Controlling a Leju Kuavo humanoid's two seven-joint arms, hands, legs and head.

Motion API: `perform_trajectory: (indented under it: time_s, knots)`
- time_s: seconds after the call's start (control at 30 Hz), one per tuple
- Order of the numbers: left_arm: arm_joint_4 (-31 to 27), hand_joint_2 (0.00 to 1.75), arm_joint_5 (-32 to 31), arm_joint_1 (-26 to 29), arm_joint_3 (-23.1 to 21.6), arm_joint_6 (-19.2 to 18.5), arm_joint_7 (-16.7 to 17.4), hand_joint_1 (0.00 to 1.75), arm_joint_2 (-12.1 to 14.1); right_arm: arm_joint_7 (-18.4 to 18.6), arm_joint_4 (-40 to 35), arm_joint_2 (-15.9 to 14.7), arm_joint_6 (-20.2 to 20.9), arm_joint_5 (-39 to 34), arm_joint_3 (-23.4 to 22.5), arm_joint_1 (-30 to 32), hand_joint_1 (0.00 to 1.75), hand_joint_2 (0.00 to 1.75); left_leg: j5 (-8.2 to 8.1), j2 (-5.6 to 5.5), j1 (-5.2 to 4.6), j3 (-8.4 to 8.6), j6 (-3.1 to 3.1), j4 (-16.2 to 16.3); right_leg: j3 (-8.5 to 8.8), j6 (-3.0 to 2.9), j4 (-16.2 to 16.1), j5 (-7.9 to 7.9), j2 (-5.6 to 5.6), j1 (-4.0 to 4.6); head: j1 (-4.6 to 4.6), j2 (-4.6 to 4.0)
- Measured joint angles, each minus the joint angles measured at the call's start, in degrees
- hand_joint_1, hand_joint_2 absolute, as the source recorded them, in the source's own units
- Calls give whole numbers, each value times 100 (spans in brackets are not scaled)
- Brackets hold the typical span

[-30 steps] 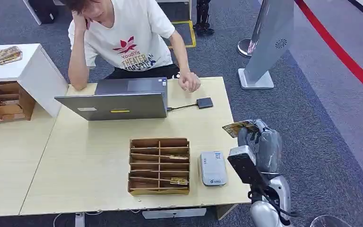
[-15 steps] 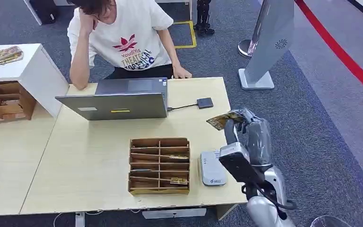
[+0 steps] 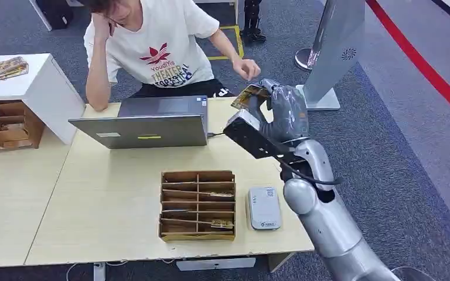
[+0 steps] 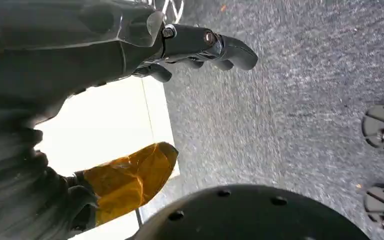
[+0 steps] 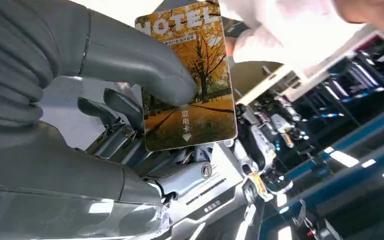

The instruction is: Pass the card to the sensor for recognition and then transmit it.

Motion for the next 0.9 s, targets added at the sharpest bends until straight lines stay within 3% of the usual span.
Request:
perform_trajectory:
  time_s: [0.43,0.9]
  knots:
    - [0,175,-516,-31,-35,-50,74,0,39,381,1798,398,7,735,39,-1258,175,175,2,-2,0,-1,-3,0,-1,0,0,0,0,0,2,0]
    - [0,175,-632,-50,-35,-52,122,0,46,442,2454,621,-48,770,24,-1636,175,175,2,-2,0,-1,-3,1,-2,0,0,0,0,0,4,0]
